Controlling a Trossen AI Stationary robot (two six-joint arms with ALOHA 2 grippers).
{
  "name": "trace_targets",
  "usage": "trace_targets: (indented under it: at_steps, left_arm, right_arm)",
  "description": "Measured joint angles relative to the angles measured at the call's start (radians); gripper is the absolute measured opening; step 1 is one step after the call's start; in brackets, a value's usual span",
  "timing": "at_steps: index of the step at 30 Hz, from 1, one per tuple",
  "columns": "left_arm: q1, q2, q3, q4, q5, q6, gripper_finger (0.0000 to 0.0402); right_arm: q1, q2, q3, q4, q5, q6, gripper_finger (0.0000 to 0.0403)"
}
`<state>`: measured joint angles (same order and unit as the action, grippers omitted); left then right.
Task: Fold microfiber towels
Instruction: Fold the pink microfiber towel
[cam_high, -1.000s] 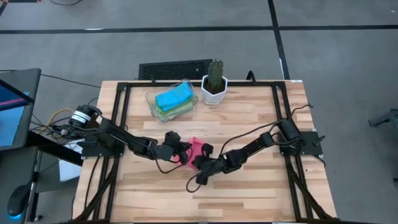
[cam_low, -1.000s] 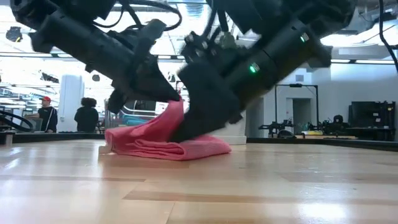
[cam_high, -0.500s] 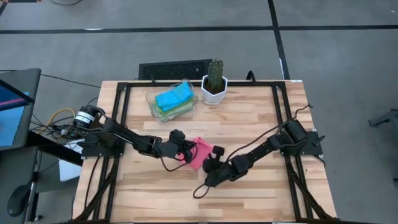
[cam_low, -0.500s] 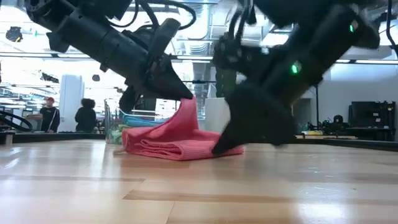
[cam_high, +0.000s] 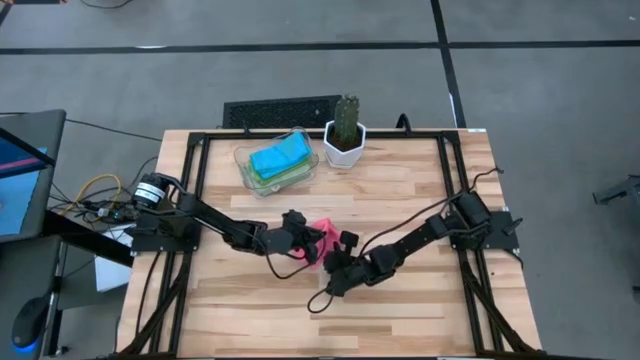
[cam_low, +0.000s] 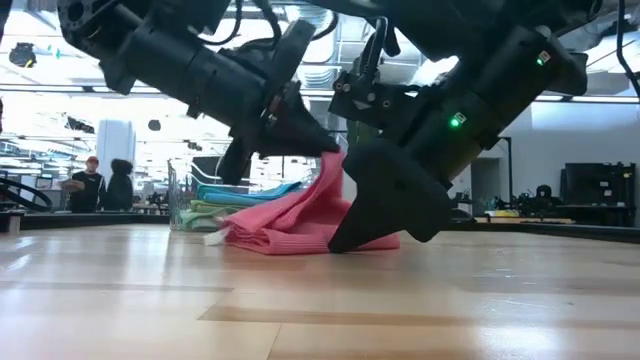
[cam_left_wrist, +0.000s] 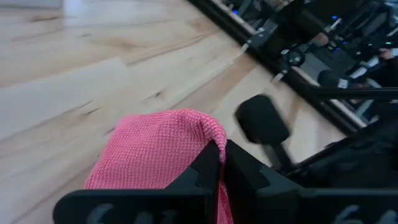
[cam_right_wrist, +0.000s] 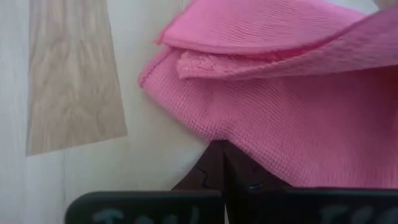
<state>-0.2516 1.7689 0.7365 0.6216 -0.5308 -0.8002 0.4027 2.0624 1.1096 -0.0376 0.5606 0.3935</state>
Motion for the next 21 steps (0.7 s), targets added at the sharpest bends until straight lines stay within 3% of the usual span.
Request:
trace_targets:
  at_steps: [10, 21]
  left_arm:
    - [0.003, 0.001, 0.042, -0.12, 0.012, 0.019, 0.0005]
    - [0.003, 0.017, 0.043, -0.108, 0.022, -0.001, 0.0005]
  right_arm:
    - [0.001, 0.001, -0.001, 0.002, -0.004, -0.002, 0.0015]
    - [0.025, -0.045, -0.007, -0.055, -0.001, -0.027, 0.0025]
